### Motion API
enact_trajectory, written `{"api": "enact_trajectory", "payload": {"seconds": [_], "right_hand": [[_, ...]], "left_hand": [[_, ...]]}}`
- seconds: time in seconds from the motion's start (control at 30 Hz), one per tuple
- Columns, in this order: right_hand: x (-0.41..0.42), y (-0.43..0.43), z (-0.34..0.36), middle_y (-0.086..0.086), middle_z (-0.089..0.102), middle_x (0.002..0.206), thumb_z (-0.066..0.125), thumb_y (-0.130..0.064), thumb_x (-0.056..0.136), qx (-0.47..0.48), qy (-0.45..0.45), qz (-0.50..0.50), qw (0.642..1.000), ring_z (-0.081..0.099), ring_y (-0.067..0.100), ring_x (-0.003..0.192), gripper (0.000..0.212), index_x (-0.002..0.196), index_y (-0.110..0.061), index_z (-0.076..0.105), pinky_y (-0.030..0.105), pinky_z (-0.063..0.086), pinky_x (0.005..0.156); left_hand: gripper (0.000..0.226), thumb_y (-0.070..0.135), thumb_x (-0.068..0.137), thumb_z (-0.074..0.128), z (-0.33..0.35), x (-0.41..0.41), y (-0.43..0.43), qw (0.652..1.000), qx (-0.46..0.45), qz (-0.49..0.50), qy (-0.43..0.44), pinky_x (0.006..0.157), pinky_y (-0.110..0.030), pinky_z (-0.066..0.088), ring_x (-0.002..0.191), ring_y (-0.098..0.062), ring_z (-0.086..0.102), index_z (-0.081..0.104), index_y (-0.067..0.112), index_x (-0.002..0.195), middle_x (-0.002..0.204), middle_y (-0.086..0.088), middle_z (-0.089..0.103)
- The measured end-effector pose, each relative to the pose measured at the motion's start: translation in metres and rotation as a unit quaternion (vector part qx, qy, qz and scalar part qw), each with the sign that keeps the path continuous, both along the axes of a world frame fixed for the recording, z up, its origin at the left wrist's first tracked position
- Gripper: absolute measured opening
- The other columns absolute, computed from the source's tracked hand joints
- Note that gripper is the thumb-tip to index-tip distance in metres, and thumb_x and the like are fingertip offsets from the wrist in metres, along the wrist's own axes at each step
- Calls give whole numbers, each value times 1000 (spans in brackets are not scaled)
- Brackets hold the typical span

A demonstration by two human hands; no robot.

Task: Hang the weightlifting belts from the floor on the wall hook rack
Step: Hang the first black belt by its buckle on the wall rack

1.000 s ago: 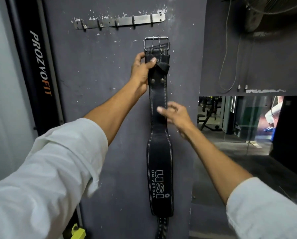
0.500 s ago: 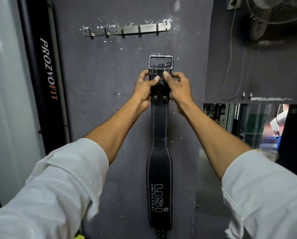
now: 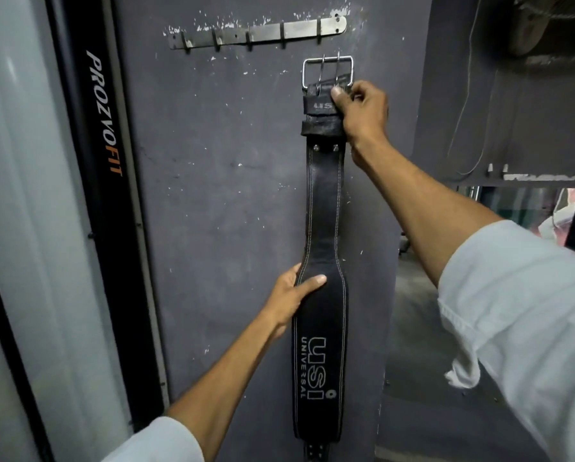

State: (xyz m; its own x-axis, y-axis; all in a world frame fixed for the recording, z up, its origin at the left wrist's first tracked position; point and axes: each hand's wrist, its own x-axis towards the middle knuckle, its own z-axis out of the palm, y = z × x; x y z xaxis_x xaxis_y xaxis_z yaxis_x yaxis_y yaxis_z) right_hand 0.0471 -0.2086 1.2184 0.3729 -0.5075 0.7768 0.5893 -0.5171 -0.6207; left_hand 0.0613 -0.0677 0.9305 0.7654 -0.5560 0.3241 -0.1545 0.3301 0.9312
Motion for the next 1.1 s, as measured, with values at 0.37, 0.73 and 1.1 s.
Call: {"api": "enact_trajectory", "payload": {"seconds": [0.37, 0.73, 1.1], "right_hand": [[0, -4, -11, -3, 64, 80, 74, -28, 90, -14, 6, 13, 1000, 57, 11, 75, 16, 80, -23, 62, 38, 56, 76], [5, 4, -36, -2, 70, 79, 71, -26, 86, -7, -7, 100, 995, 64, 15, 75, 9, 87, -23, 62, 51, 59, 85], [-11, 0, -18, -7, 61, 137, 62, -18, 98, -164, -23, 13, 986, 67, 9, 108, 72, 158, -27, 24, 29, 54, 102]], "left_hand": [[42, -19, 84, 60, -93, 21, 9, 953, 302, -7, -32, 89, -28, 58, 96, -17, 69, 60, -6, 124, 114, -17, 69], [16, 28, 96, 62, 246, 42, 14, 983, -56, 85, -154, 73, -36, 59, 87, -15, 71, 60, 28, 112, 110, -3, 71], [15, 26, 98, 61, 325, 48, -12, 991, -61, 82, -84, 53, -32, 58, 60, -10, 68, 65, 16, 88, 83, 0, 69]]}}
